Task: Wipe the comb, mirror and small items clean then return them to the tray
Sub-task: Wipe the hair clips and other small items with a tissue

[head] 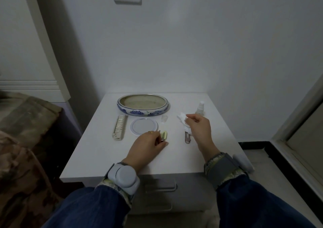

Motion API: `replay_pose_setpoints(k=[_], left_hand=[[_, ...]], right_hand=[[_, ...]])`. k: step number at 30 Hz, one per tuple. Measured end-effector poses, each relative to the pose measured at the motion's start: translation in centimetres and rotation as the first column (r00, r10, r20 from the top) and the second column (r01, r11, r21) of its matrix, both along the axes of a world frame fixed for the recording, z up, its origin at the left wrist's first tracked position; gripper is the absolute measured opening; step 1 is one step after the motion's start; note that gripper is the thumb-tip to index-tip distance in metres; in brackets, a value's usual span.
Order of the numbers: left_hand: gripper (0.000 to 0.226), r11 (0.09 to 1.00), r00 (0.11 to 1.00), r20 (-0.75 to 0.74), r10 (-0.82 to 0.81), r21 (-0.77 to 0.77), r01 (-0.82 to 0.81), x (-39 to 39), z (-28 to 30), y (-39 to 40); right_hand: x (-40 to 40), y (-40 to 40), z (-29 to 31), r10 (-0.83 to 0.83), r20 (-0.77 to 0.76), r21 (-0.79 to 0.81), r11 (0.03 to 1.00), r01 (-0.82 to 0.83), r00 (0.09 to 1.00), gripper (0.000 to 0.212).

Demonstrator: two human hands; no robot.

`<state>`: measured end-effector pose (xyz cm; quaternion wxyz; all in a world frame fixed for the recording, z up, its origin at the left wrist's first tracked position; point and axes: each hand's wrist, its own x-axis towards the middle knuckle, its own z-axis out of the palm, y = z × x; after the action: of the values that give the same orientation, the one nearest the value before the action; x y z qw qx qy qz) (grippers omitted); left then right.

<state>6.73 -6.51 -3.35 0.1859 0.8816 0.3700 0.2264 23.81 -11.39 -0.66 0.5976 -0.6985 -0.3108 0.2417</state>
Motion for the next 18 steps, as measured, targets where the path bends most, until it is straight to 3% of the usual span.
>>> replay_pose_setpoints(k=[8, 18], left_hand=[[0.032, 0.995, 0.999, 0.031, -0.026, -0.094, 0.029, -0.4, 0.5, -0.2], [0.030, 0.987, 0.988, 0.151, 0.032, -0.161, -0.008, -1.1, 0.9, -0.1]], right_hand=[[-0.6, -0.4, -0.2, 0.015, 0.239, -0.076, 0.997, 0.003, 0.971, 0.004], [-2.0, 0.8, -0.6, 0.078, 0.372, -0.120, 0.992, -0.036, 0.925, 0.030]])
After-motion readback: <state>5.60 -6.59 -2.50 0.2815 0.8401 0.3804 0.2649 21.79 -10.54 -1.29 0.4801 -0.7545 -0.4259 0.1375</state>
